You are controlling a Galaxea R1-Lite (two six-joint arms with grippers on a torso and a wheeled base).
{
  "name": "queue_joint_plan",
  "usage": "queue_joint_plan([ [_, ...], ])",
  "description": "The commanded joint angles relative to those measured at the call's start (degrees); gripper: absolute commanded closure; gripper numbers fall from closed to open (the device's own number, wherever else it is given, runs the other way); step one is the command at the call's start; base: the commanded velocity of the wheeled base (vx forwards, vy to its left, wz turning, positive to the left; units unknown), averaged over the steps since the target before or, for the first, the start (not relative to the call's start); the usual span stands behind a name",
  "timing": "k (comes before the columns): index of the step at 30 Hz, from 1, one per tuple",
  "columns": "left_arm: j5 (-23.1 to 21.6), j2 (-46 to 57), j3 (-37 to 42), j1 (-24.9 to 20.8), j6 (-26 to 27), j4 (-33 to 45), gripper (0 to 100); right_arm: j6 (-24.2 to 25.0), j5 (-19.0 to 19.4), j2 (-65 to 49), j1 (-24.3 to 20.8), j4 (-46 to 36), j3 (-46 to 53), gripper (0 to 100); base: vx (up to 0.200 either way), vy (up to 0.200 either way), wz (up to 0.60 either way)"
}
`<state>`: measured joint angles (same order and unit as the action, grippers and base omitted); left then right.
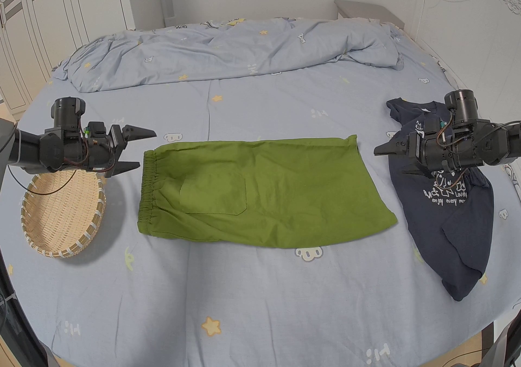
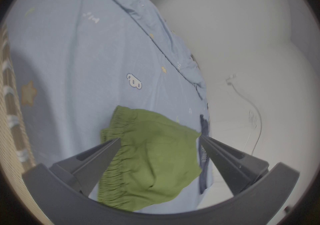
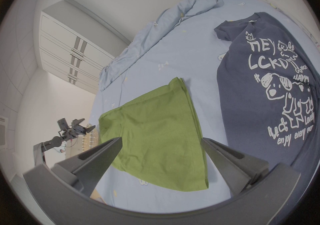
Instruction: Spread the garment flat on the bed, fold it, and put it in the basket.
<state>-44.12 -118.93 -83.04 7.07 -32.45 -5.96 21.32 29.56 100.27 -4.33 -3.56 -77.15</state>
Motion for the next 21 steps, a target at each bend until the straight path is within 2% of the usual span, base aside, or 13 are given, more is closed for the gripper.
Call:
queue_joint_plan([
  [1, -0.79, 3.97, 10.62, 3.3, 12.32, 0.34, 0, -0.32, 6.56, 1.95, 3.98, -0.04, -0.45, 0, 0.0, 0.0, 0.0],
  [2, -0.79, 2.65, 12.03, 3.39, 15.31, 0.42, 0, -0.32, 6.56, 2.3, 3.71, -0.13, -0.63, 0, 0.0, 0.0, 0.0],
  [5, -0.79, 1.16, 12.55, 3.21, 17.95, 0.42, 0, -0.4, 6.65, 2.3, 3.45, -0.13, -0.45, 0, 0.0, 0.0, 0.0],
  [12, -0.79, -1.57, 12.11, 1.81, 18.21, 0.34, 0, -0.4, 6.56, 2.39, 3.19, -0.13, -0.28, 0, 0.0, 0.0, 0.0],
  [21, -2.99, -3.32, 9.21, 1.28, 15.14, 0.25, 0, -0.49, 6.56, 3.44, 2.04, -0.13, -0.1, 0, 0.0, 0.0, 0.0],
])
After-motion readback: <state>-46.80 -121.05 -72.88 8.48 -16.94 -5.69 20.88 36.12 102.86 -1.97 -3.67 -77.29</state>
